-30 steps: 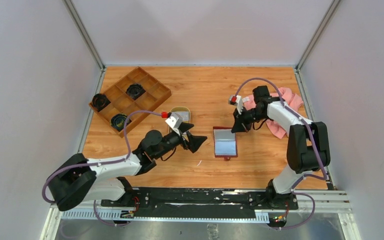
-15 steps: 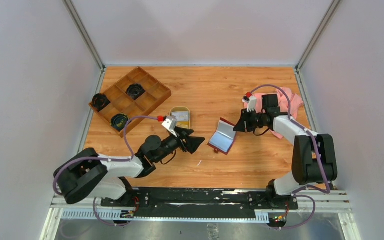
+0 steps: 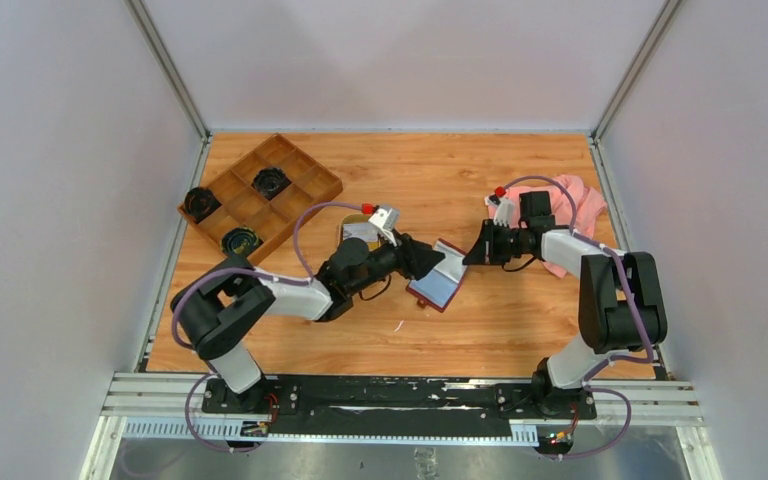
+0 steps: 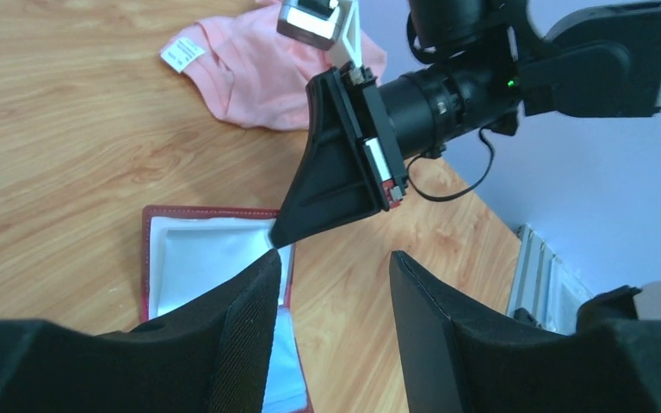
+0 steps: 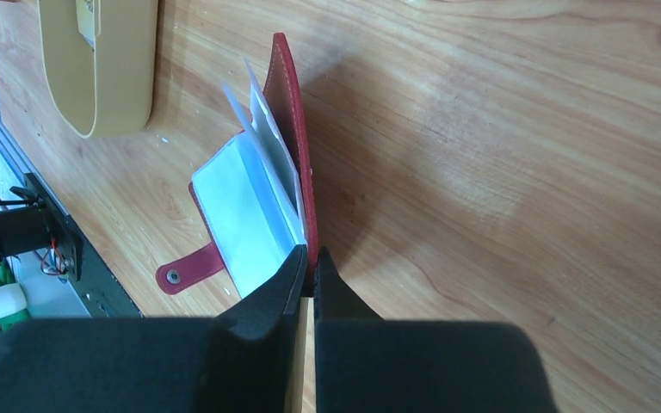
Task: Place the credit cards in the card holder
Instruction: Open the card holder at the center of the board.
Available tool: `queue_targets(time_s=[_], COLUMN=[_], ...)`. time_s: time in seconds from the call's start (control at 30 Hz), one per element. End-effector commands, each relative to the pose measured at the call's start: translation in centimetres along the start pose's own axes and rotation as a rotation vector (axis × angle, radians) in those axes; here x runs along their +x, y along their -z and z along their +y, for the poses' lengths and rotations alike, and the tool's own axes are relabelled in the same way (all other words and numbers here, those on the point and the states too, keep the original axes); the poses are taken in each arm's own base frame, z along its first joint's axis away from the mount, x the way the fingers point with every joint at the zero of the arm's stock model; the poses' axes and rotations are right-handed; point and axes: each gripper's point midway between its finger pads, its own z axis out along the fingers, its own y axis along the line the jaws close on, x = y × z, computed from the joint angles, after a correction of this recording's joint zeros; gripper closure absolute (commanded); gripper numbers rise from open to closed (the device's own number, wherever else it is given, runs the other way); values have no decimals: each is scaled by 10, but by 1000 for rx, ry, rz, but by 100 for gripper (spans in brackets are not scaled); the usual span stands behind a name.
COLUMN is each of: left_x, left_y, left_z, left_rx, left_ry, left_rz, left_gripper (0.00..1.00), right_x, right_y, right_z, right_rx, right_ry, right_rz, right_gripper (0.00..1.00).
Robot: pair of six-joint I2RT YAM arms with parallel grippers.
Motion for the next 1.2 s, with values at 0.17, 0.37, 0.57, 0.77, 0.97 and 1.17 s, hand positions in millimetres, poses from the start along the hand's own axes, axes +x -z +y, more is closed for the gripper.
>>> queue_targets(time_s=[0.17,0.37,0.57,0.77,0.97,1.17], left_x=[64,79,107,129,130,106], left_y=[-34,-52,-64,-66,-71,-73], left_z=[38,61,77,85,80,66], left_rx=[-140,-228,-255,-255,-228,-206], left_ry=[-8,-67,-100,-103,-97,-111], left_rz=[210,276,389,467,476,429], left_gripper=[52,55,60,61,62,60], right_x=[7,1,-6,-35,-32,-17], right_y=[-1,4,13,44,68,59], right_z=[0,-3,-9,-15,47,59], right_rx=[-34,-33,-17,46,-236,-358], right_ry=[-48,-48,-26,90,425,427], right_rz=[37,27,10,-93,-94,-11], right_gripper=[92,85,73,69,74,79])
